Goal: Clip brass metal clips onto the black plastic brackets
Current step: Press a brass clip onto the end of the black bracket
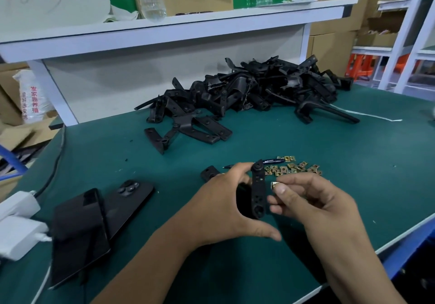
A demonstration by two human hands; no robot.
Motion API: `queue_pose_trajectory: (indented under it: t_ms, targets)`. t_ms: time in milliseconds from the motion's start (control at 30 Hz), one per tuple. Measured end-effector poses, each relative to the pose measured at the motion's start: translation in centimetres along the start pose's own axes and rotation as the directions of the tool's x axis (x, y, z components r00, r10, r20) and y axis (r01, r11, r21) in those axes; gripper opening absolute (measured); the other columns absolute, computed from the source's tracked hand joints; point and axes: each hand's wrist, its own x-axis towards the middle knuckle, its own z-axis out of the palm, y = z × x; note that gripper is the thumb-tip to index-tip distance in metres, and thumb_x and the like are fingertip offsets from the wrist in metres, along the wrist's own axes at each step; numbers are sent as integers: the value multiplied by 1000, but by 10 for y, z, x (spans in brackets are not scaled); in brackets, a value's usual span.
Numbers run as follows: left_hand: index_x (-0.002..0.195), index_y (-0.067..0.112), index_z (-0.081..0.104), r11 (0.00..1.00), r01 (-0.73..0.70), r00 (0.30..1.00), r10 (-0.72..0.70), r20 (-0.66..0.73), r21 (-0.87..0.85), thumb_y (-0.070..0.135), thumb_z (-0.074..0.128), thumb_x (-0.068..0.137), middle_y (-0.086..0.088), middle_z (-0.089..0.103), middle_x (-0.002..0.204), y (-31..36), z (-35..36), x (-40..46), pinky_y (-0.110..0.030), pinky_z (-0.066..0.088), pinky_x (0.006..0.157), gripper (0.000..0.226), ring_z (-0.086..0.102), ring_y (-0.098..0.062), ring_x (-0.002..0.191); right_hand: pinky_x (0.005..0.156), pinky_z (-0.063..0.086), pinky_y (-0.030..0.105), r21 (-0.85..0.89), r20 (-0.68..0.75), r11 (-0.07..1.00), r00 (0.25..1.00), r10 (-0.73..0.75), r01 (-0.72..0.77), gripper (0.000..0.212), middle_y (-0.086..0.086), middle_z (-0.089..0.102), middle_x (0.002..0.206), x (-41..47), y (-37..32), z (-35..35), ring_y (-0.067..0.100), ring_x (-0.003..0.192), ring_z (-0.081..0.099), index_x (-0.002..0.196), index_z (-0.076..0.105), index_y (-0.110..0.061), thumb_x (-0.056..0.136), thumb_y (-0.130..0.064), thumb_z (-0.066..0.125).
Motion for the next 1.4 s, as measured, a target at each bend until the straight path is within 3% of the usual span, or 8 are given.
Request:
queue_pose_trajectory:
  t_ms: [233,467,533,667,833,1033,1200,1400]
  targets:
    - [155,39,31,999,-32,999,32,25,8,76,90,49,22,55,143,2,4,0,-33,42,115,126,47,1,136,61,59,24,-29,-48,999,999,-16,15,14,13,75,75,3,2,4,22,65,73,87,79,-17,78,-27,76]
    - [152,50,27,997,-56,998,58,-29,58,79,87,49,26,56,133,4,4,-2,-26,42,111,123,46,2,131,56,58,27,-8,-67,1000,998,-3,2,19,16,73,72,7,6,10,22,60,68,81,76,-8,94,-20,70]
    - [153,51,25,991,-83,993,90,-73,101,80,85,50,28,54,127,4,1,-3,-17,34,112,123,39,10,132,55,59,28,24,-49,999,998,35,-34,21,19,74,74,8,4,12,26,60,70,82,76,-5,96,-19,69]
    - [158,37,26,971,-167,978,186,-100,172,78,83,54,28,50,121,6,-1,0,0,-1,112,126,11,40,121,56,60,30,57,-30,997,998,50,-48,22,23,74,78,8,4,11,29,62,72,83,75,-4,96,-20,67]
    - [159,40,25,963,-166,974,194,-119,211,78,83,55,25,53,121,11,-1,2,-18,-5,124,125,35,15,131,55,60,31,108,-74,993,996,57,-49,23,16,70,70,10,7,7,28,61,72,86,70,1,98,-18,65]
    - [155,50,15,956,-169,975,197,-99,241,84,75,53,38,41,117,12,-3,-1,-15,-16,119,123,24,22,130,54,60,31,56,-34,998,999,18,-16,22,16,69,67,9,7,7,28,57,70,79,74,-6,94,-19,67]
    - [160,45,16,936,-172,980,193,-40,307,86,74,53,33,41,121,14,-4,1,-29,-16,124,128,31,10,134,50,57,28,29,-39,1000,999,10,-9,24,22,68,66,7,7,5,28,52,68,79,71,1,96,-16,68]
    - [161,46,5,931,-173,984,179,11,322,89,72,55,28,45,124,15,-5,-1,-38,-14,127,132,31,6,138,39,45,26,3,-13,1000,1000,12,-11,32,16,60,53,5,3,4,23,40,55,64,67,-10,92,-24,73]
